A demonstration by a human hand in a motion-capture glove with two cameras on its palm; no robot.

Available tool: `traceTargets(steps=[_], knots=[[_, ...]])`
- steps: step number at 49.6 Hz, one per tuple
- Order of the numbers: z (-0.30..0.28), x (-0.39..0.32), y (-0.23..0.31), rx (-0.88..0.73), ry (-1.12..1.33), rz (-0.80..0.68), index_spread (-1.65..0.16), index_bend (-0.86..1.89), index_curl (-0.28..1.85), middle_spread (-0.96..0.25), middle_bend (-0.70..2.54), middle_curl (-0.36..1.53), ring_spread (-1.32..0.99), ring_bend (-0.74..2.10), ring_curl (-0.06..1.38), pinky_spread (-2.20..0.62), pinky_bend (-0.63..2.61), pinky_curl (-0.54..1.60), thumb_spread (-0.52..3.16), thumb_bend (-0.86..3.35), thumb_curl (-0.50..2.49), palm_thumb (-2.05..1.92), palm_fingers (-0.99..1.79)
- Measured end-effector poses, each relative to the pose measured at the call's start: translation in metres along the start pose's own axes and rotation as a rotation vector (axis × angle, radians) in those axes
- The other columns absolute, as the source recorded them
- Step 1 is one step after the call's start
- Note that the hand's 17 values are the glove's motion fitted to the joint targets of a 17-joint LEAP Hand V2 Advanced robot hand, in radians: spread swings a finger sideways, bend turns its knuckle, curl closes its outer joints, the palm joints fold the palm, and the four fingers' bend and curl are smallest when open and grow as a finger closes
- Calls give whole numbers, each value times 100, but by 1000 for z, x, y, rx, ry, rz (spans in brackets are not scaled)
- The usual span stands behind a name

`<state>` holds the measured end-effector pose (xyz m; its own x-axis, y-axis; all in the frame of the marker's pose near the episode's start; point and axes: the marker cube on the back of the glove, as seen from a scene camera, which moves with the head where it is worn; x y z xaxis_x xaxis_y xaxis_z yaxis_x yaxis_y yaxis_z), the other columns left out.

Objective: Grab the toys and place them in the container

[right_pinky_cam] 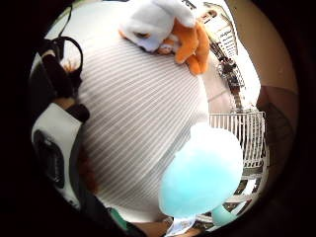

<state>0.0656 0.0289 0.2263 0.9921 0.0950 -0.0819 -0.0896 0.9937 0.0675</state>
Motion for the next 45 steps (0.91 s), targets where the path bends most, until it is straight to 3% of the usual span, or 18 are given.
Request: traceTargets(steps=[3,11,14,20,25,45], knots=[[-2,1,-8,57,21,-67,-30,40,37,-21,61,37,-34,99,43,-43,91,36,108,28,38,70,130],[-18,-3,-16,-37,19,-40,-21,62,48,-26,84,46,-38,107,46,-47,73,33,64,35,52,91,139],[-40,-5,-19,-89,19,-60,-18,66,50,-27,91,49,-40,107,46,-48,73,34,57,33,54,90,136],[-99,-22,-40,15,6,-49,-16,71,53,-28,94,50,-42,109,46,-47,78,37,43,26,58,81,130],[-153,-42,-49,34,2,-74,-21,58,53,-31,80,47,-41,113,48,-47,96,43,48,15,59,66,111],[-288,-179,-76,119,-67,-208,-31,38,55,-38,68,49,-39,115,48,-45,101,46,63,9,72,61,110]])
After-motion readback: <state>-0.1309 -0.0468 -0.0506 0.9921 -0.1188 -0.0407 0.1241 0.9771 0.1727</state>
